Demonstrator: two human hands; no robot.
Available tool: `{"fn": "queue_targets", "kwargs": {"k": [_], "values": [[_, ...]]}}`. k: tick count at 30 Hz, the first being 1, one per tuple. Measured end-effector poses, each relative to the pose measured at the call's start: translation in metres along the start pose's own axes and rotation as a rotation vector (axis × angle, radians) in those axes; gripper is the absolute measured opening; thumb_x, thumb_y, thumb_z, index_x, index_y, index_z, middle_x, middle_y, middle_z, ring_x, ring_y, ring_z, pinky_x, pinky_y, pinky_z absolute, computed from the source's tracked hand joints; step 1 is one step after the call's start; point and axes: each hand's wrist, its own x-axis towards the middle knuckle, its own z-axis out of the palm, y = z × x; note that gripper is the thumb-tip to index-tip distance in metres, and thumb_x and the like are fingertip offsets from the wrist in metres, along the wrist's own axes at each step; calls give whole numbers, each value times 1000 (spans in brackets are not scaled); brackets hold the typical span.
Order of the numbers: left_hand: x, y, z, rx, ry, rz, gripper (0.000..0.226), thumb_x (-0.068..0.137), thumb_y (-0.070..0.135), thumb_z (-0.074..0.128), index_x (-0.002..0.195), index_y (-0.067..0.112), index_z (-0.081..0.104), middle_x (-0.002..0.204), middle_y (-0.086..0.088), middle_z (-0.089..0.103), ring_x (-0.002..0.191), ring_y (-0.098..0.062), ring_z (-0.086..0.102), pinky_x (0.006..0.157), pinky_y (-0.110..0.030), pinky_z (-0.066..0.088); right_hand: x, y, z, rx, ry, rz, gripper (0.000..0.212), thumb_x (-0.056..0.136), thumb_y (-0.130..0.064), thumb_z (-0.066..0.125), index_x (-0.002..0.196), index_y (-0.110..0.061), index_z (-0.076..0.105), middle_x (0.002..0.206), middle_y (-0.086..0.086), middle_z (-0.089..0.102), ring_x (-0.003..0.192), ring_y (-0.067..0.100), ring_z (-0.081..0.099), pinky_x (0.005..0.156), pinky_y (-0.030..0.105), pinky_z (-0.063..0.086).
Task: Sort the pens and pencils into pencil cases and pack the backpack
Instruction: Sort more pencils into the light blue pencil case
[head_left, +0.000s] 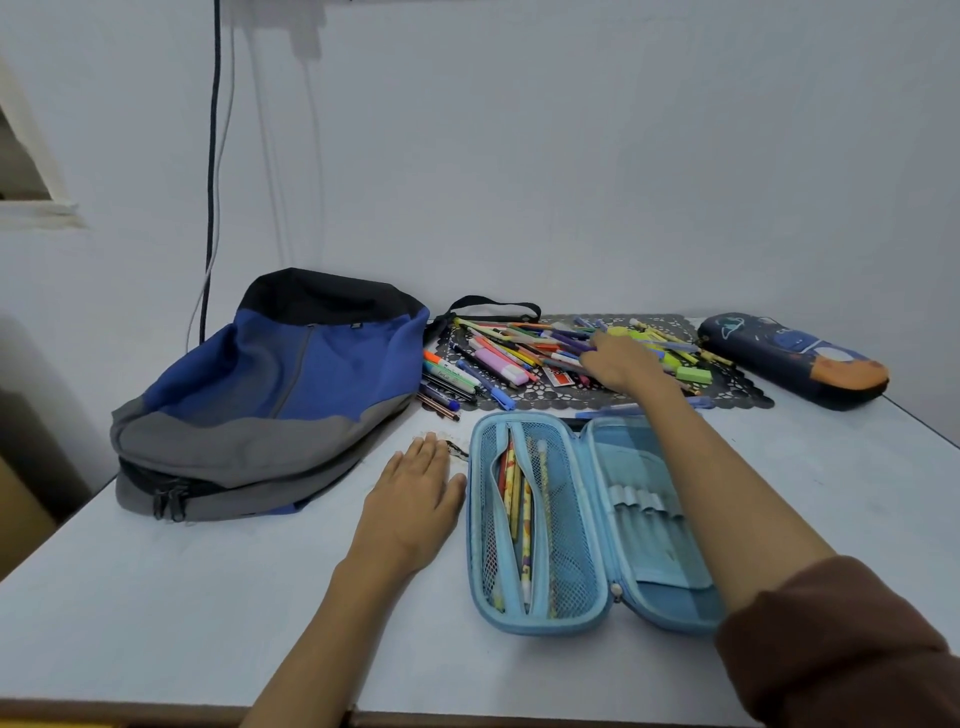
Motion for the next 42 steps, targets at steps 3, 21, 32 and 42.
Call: {"fn": "queue_targets", "kwargs": {"k": [3,21,32,42], "values": [[0,0,-1,8,-2,-1,64,100,46,10,156,14,13,163,-2,9,150,-12,5,120,-28,2,4,1,6,96,-74,-37,18,96,-19,43,83,-8,50,78,6,49,70,21,46,58,31,31],[-1,1,-3,-6,0,2,58,104,40,19,156,14,12,163,-2,8,150,-12,3,122,-29,2,3,2,24,-285,152,-64,20,94,-18,54,108,-7,61,111,13,61,98,31,61,76,37,46],[0,0,-1,-4,3,3,58,104,40,19,156,15,12,163,-2,9,150,-12,4,122,-29,2,8,6,15,-296,258,-60,20,97,-15,50,109,-6,62,97,14,67,86,32,62,66,34,43],[1,0,-1,-8,12,3,57,104,39,20,156,14,13,163,-2,9,150,-12,4,121,-29,2,4,10,25,-348,136,-47,18,94,-21,56,105,-8,61,104,11,66,95,31,62,71,33,41]]}}
